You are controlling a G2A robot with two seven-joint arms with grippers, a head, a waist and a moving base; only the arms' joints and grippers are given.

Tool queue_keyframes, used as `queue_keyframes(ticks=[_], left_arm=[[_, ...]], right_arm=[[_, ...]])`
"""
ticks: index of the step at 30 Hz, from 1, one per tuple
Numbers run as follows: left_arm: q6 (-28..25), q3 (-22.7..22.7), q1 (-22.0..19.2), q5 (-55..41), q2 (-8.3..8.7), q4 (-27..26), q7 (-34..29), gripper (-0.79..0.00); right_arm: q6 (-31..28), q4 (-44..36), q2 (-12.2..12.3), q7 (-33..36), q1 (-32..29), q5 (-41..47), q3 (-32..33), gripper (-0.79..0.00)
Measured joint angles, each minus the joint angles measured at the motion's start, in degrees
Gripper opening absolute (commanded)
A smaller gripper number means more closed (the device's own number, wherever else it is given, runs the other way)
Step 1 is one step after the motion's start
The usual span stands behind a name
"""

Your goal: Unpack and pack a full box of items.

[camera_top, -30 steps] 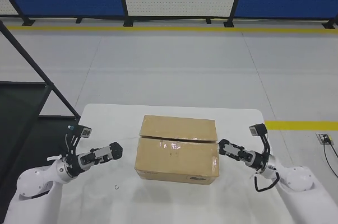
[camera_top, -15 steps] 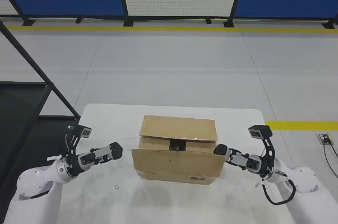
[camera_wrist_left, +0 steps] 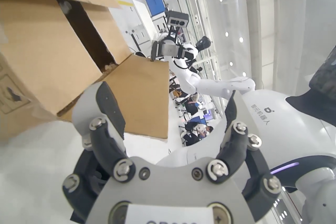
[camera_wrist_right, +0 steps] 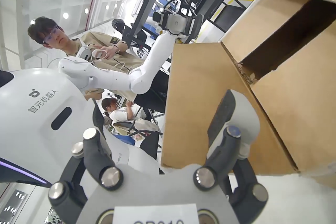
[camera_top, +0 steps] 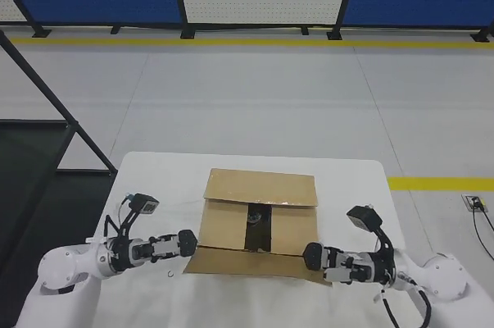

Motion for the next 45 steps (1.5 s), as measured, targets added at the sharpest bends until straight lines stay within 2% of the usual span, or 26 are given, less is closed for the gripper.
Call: queue_keyframes(ticks=[9, 12, 17, 27, 29, 36, 45], left_arm=[[0.6, 4.0, 1.2, 3.8, 1.2, -2.3, -0.5, 0.0], [0.4, 4.8, 1.3, 4.5, 1.65, -1.9, -0.3, 0.0], [-1.0, 6.3, 1.2, 5.4, 2.14, -0.7, 1.1, 0.0], [-1.8, 7.2, 1.2, 5.6, 2.33, -0.5, 1.9, 0.0], [-1.8, 7.2, 1.2, 5.6, 2.33, -0.5, 1.9, 0.0], [-1.6, 7.8, 2.3, 6.0, 2.59, -1.7, 4.4, 0.0], [-2.3, 7.8, 2.6, 4.2, 3.11, -0.9, 4.1, 0.0]], right_arm=[[-0.7, 1.6, 2.6, -0.7, 1.1, -3.2, -4.6, 0.0], [-1.8, 3.3, 3.2, -1.8, 1.9, -1.9, -5.6, 0.0], [-2.4, 6.9, 3.2, -2.5, 2.9, 5.4, -5.6, 0.0], [-2.1, 6.6, 3.2, -2.7, 2.7, 4.1, -5.7, 0.0], [-0.3, 5.6, 3.0, -4.4, 2.6, 3.3, -5.9, 0.0], [12.4, 6.4, 1.4, -12.0, 6.4, 5.5, -8.5, 0.0], [20.6, 10.6, -1.0, -18.2, 11.7, 5.6, -11.9, 0.0]])
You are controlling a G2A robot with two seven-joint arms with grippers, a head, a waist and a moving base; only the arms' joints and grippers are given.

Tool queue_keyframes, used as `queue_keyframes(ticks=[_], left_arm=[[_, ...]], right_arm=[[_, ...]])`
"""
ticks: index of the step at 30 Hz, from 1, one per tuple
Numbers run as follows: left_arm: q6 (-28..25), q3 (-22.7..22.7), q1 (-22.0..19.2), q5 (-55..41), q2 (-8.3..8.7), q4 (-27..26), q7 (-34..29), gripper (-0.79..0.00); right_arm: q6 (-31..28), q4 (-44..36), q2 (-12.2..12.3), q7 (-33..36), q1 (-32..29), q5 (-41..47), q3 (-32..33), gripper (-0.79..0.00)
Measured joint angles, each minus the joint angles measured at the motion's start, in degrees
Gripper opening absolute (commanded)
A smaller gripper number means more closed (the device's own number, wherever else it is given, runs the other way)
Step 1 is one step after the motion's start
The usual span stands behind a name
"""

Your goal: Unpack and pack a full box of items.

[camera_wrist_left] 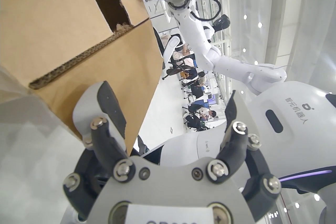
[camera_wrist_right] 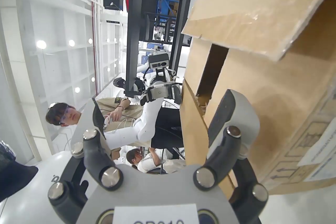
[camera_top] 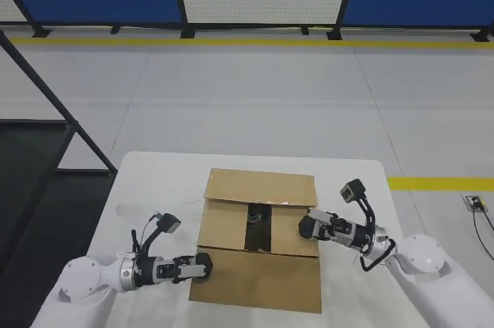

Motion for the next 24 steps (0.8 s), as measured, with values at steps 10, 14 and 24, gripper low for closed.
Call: queue_keyframes(ticks=[10, 14, 24], left_arm=[[-0.2, 0.1, 0.2, -1.3, 0.53, -0.1, 0.0, 0.0], [-0.3, 0.2, 0.4, -1.4, 0.74, -0.3, -0.1, 0.0], [-0.7, -0.1, 1.3, -1.9, 1.34, -1.1, 0.2, 0.0]], right_arm=[[1.9, 2.3, -2.2, -5.9, 3.0, -1.9, -2.3, 0.0], [-0.4, 2.3, -2.9, -7.1, 3.8, -2.5, -2.4, 0.0], [-0.7, 1.4, -3.9, -9.8, 4.7, -3.0, -1.5, 0.0]])
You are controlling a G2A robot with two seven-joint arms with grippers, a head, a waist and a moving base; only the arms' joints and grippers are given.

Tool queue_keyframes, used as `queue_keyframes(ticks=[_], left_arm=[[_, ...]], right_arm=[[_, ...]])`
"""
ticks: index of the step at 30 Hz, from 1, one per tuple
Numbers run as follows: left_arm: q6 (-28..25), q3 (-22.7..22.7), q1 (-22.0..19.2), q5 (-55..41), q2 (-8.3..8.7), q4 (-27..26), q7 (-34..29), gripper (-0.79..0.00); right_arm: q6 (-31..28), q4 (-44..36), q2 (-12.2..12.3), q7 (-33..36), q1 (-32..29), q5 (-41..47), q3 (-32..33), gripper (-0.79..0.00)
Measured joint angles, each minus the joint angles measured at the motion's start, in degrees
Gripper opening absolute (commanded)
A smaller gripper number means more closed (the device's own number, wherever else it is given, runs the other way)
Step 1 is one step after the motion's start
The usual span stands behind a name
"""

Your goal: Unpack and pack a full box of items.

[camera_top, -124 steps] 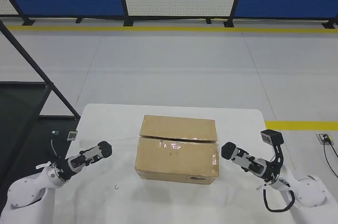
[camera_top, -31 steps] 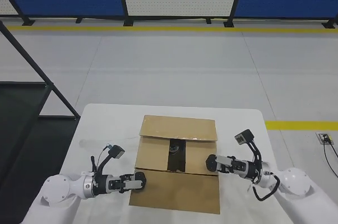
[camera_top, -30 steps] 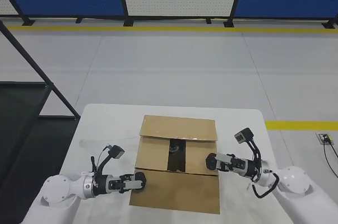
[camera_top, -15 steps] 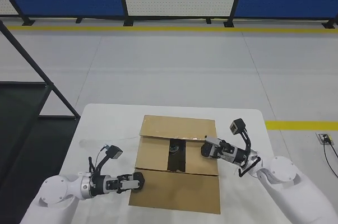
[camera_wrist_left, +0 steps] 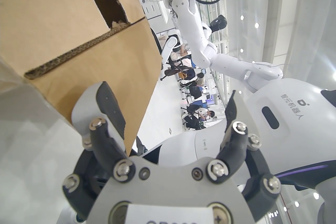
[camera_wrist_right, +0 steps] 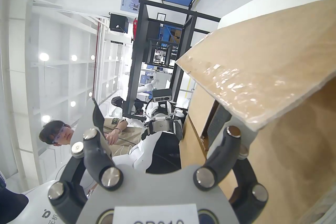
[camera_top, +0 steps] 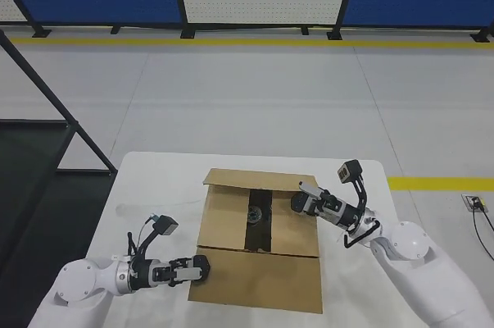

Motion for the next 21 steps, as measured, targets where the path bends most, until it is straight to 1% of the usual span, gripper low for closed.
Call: queue_keyframes(ticks=[10, 12, 15, 19, 21], left_arm=[[0.0, 0.1, 0.2, -0.6, 0.43, 0.2, 0.9, 0.0], [0.0, 0.4, 0.0, -0.7, 0.47, 0.2, 1.0, 0.0], [0.2, 0.7, -0.2, -0.9, 0.55, 0.1, 1.2, 0.0], [0.1, 0.7, 0.0, -0.8, 0.74, 0.1, 1.2, 0.0], [0.0, 0.5, 0.2, -0.8, 0.87, 0.3, 1.2, 0.0]], right_arm=[[0.2, -0.1, -0.1, -0.4, -0.3, 0.4, 0.1, 0.0], [1.2, -0.8, -0.5, -4.0, -1.3, 2.1, 0.2, 0.0], [1.6, -0.5, -1.6, -10.1, -0.8, 2.1, -1.0, 0.0], [-1.1, 2.2, -3.6, -15.9, 1.6, 3.4, -3.2, 0.0], [-2.2, 4.4, -5.0, -20.7, 3.5, 4.3, -4.4, 0.0]])
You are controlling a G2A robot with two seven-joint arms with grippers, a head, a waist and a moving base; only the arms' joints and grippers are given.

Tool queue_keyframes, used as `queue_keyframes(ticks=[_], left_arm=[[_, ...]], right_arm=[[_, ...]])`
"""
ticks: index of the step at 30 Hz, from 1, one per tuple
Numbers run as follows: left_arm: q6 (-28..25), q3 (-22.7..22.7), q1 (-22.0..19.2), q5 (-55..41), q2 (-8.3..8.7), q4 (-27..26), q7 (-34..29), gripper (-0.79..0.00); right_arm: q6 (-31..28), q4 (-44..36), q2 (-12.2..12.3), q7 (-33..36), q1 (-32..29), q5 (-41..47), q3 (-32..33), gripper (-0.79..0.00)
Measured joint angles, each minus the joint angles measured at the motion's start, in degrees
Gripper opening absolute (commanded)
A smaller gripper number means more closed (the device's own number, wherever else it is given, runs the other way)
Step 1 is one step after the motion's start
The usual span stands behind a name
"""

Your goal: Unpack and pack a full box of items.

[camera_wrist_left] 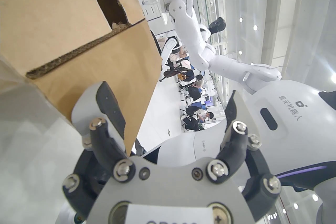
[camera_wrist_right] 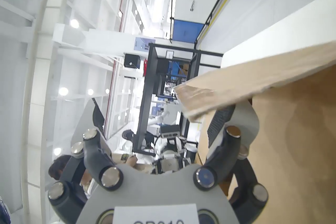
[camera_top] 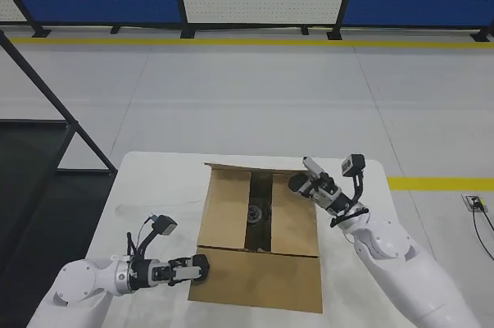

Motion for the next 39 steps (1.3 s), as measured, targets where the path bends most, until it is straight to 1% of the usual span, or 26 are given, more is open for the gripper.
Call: queue_keyframes(ticks=[3, 6, 9, 12, 19, 24, 27, 31, 36, 39], left_arm=[[-0.1, -0.1, 0.2, -0.3, 0.13, 0.2, 0.3, 0.0], [-0.4, -0.2, 0.5, -0.7, 0.25, 0.1, 0.4, 0.0], [-0.7, -0.4, 0.8, -0.9, 0.4, 0.1, 0.4, 0.0], [-0.8, -0.4, 1.0, -1.0, 0.53, 0.2, 0.4, 0.0], [-0.6, 0.5, 1.0, -1.3, 0.69, 0.2, 0.0, 0.0], [-0.9, 1.8, 0.6, -0.1, 0.7, 0.8, 0.5, 0.0], [-1.1, 2.4, 0.3, 0.4, 0.72, 1.5, 0.8, 0.0], [-1.3, 2.8, -0.2, 0.6, 0.77, 2.4, 1.1, 0.0], [-1.4, 3.1, -0.4, 0.3, 0.9, 3.0, 1.1, 0.0], [-1.5, 3.4, -0.5, 0.4, 0.95, 3.2, 1.1, 0.0]], right_arm=[[-0.4, 3.2, -2.1, -6.0, 3.3, -0.7, -2.4, 0.0], [0.6, 7.3, -4.1, -9.7, 6.9, -2.4, -5.0, 0.0], [2.3, 11.5, -6.1, -11.4, 10.2, -4.0, -7.5, 0.0], [2.7, 15.6, -8.0, -12.9, 12.8, -5.3, -9.5, 0.0], [3.0, 23.2, -11.8, -16.9, 16.5, -9.9, -12.9, 0.0], [3.2, 26.8, -13.8, -17.5, 18.1, -12.4, -13.8, 0.0], [4.3, 28.4, -14.7, -16.5, 18.9, -13.7, -14.2, 0.0], [7.2, 30.2, -15.8, -15.2, 19.9, -16.1, -14.8, 0.0], [7.0, 31.7, -16.9, -14.3, 20.3, -16.6, -14.0, 0.0], [8.5, 32.5, -17.4, -12.9, 20.7, -17.7, -13.9, 0.0]])
